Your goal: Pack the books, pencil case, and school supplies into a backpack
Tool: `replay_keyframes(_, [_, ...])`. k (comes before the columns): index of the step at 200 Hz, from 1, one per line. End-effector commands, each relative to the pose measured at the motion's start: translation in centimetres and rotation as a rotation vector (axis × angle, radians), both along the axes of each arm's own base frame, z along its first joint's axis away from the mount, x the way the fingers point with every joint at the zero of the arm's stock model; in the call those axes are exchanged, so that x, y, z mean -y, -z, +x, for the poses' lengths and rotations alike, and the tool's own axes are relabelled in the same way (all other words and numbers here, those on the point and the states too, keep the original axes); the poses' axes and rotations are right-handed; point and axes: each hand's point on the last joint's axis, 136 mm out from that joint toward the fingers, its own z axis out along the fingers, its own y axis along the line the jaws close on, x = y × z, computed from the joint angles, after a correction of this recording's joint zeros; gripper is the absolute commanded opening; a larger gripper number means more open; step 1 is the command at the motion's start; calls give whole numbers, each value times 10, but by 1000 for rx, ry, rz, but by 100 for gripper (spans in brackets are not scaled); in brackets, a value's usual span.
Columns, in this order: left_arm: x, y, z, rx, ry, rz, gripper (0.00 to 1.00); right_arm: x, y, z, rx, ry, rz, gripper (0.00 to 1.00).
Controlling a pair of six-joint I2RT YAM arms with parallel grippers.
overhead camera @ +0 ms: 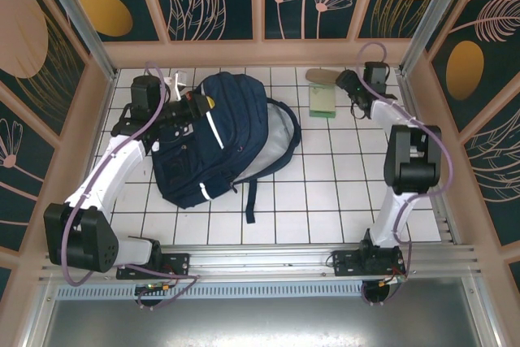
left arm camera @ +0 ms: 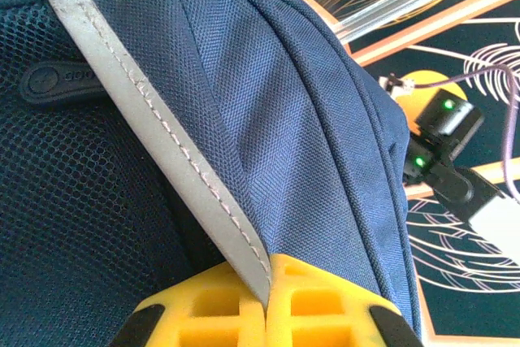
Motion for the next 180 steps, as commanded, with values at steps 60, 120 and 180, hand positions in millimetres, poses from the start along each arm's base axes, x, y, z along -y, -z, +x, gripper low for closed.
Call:
replay_keyframes(60, [9, 21, 25, 8, 41, -6, 0, 23, 21, 103, 75, -164, 227, 82])
replay_keyframes(120, [11, 31, 35, -11, 45, 3, 0, 21, 45, 157, 128, -219, 324, 81])
replay_keyframes(180, [13, 44, 47, -32, 34, -12, 0, -13, 69, 164, 152, -318, 424, 80])
